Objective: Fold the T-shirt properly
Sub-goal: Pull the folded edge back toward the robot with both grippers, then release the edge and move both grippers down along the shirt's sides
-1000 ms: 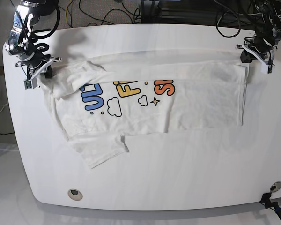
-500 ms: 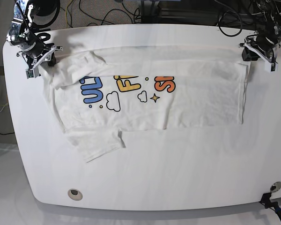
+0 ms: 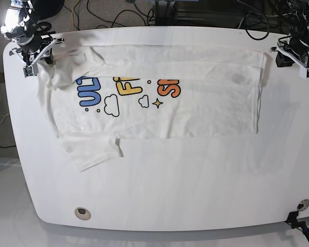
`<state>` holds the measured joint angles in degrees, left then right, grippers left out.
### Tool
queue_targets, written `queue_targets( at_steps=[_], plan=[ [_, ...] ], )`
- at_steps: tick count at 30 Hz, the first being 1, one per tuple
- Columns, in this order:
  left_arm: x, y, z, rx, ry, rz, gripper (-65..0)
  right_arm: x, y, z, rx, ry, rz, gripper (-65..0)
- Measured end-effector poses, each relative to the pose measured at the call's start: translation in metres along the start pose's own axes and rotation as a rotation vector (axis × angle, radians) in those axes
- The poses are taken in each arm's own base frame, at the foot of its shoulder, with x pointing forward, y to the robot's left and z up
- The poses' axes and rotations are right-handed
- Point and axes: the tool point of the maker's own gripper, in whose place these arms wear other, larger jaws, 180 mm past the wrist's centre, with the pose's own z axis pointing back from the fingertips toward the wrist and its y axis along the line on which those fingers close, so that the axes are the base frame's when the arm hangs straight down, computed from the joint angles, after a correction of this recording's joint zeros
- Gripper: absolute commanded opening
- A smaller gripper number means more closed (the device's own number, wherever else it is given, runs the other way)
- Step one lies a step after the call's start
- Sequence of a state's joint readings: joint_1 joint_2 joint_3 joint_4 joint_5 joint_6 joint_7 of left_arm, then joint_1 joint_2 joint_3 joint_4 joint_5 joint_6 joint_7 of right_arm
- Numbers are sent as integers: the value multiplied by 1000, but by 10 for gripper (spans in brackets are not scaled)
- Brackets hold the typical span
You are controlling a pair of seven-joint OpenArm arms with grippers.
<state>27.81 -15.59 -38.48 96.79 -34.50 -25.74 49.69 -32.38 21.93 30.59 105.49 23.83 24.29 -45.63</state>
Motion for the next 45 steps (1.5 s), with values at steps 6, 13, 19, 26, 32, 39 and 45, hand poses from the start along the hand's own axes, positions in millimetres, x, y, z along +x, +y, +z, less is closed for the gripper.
queue_targets(
  at_steps=[6,13,19,26,32,39,45],
  plan=[
    [-4,1,-1,4,20,1,-518,-4,4,3,9,8,3,-512],
    [-6,2,0,8,28,3,-515,-2,-1,17,-25,11,36,-516],
    [-6,2,0,7,28,0,-519,25,-8,39,-67,-34,108,-524],
    [-4,0,0,2,25,2,-517,52,-16,40,-101,-105,106,-395],
    [-4,0,0,-1,27,-3,-518,85,-16,34,-77,-197,73,-371],
    [12,-7,-7,-7,-3,12,-504,139,-16,37,-60,-349,81,-364],
    [68,-31,-23,-45,-105,-11,-459,217,-12,23,-72,-431,200,-356]
  ],
)
